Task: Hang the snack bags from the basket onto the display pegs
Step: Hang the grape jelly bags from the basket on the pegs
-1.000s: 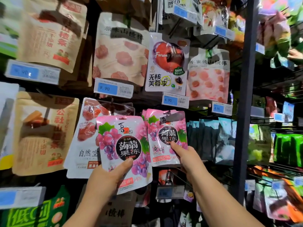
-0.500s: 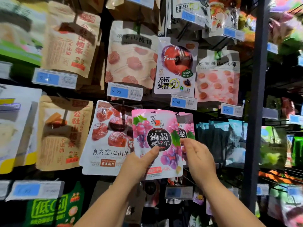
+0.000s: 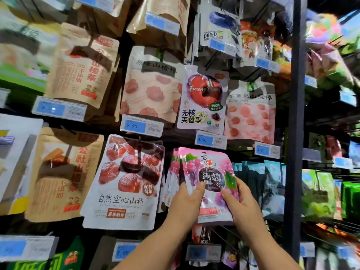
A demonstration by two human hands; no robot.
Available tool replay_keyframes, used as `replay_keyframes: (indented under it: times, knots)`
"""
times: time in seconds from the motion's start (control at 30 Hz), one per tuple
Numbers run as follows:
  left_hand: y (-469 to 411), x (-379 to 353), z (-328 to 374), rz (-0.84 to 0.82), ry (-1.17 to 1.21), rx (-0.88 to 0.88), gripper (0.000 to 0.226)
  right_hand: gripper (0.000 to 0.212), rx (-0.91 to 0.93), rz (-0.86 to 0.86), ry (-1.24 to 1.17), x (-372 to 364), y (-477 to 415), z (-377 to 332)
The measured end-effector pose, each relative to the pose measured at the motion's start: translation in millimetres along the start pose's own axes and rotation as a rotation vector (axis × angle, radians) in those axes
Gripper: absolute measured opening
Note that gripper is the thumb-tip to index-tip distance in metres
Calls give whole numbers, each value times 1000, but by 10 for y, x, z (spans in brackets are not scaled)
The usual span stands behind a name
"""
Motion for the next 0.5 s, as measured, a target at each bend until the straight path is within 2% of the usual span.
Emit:
replay_keyframes:
  times: [0.17,0.37,0.5]
  knots:
    - [-74,-12,10,59,-83,-6,39,36,12,4,50,9,-89,-22]
    - [-144,-1,54,74,-107,-5,51,28,34,18,65,4,-178,-47]
    - [-169,20,84,73,-157,10,42,23,9,15,79,-21,-228,-28]
Point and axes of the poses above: each hand's wrist, its own y-axis away from the middle knuckle, its own x-axis out of the back of the hand, z = x × y, the point moved 6 cm from there along -y, towards the middle knuckle, and after that the axes turned 12 degrees about -y, right-handed, at the moved point
